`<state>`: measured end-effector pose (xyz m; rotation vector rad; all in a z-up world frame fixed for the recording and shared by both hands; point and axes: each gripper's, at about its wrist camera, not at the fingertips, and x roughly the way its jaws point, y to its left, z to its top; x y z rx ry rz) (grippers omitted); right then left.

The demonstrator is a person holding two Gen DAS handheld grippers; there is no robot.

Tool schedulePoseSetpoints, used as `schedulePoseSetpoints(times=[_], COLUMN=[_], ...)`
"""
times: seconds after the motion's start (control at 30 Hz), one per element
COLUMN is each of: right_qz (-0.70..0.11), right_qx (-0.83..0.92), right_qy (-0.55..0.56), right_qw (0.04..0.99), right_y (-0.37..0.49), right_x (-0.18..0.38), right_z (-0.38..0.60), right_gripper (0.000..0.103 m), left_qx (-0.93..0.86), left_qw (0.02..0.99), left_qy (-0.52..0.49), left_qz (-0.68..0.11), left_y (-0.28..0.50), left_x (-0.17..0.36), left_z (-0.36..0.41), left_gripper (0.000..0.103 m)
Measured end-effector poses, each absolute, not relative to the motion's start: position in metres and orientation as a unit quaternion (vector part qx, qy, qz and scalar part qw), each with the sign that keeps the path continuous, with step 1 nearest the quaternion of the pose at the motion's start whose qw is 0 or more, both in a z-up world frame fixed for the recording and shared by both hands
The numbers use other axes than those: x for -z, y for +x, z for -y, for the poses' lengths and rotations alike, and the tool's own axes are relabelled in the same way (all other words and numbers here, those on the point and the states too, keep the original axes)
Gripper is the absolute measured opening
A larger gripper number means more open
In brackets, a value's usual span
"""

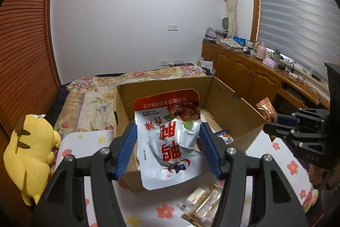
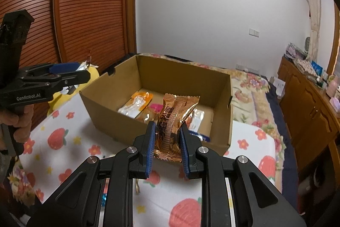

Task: Organize snacks
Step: 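Lift both held snacks and carry them over the cardboard box, then open both tools to drop the duck-neck pouch and gold snack into the box, then move both tools back toward the remaining snacks on the table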

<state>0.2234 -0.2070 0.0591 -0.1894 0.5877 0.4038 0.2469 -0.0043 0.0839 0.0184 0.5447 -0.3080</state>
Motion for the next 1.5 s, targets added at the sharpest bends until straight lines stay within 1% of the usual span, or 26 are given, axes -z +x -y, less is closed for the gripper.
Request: schedulePoseSetpoints(times=[0.43, 0.73, 1.07, 1.17, 1.23, 1.27, 1.3, 1.37, 1.43, 1.47, 1.5], right_qz=[-0.305, -0.326, -0.337, -0.339, -0.340, -0.340, -0.340, -0.338, -0.332, -0.330, -0.326], right_qx=[-0.181, -0.168, -0.165, -0.166, -0.169, -0.170, -0.173, -0.181, -0.184, -0.185, -0.187], right_qy=[-0.087, -0.053, -0.032, -0.029, -0.021, -0.019, -0.015, -0.010, -0.013, -0.014, -0.015], right_qw=[0.931, 0.929, 0.927, 0.925, 0.925, 0.925, 0.924, 0.923, 0.925, 0.926, 0.927], right_y=[0.263, 0.286, 0.293, 0.295, 0.295, 0.295, 0.295, 0.292, 0.287, 0.285, 0.280], right_x=[-0.045, -0.029, -0.014, -0.013, -0.012, -0.012, -0.012, -0.013, -0.014, -0.015, -0.016], right_z=[0.194, 0.207, 0.218, 0.219, 0.220, 0.221, 0.221, 0.221, 0.220, 0.220, 0.219], right_gripper=[0.019, 0.019, 0.020, 0.025, 0.025, 0.028, 0.034, 0.041, 0.043, 0.043, 0.043], left_qx=[0.141, 0.144, 0.138, 0.137, 0.140, 0.140, 0.140, 0.143, 0.144, 0.145, 0.144], left_qw=[0.946, 0.941, 0.939, 0.938, 0.938, 0.938, 0.939, 0.940, 0.941, 0.942, 0.943], left_qy=[0.006, -0.010, -0.006, -0.011, -0.013, -0.013, -0.012, -0.011, -0.005, -0.002, 0.001], left_qz=[-0.290, -0.306, -0.315, -0.317, -0.317, -0.316, -0.314, -0.310, -0.305, -0.302, -0.299], left_y=[0.284, 0.293, 0.295, 0.295, 0.293, 0.292, 0.290, 0.286, 0.280, 0.277, 0.274], left_x=[-0.072, -0.049, -0.040, -0.037, -0.036, -0.036, -0.036, -0.037, -0.039, -0.040, -0.040], left_z=[0.014, 0.018, 0.014, 0.012, 0.012, 0.012, 0.012, 0.012, 0.012, 0.012, 0.012], left_gripper=[0.060, 0.061, 0.063, 0.070, 0.073, 0.078, 0.079, 0.079, 0.080, 0.081, 0.085])
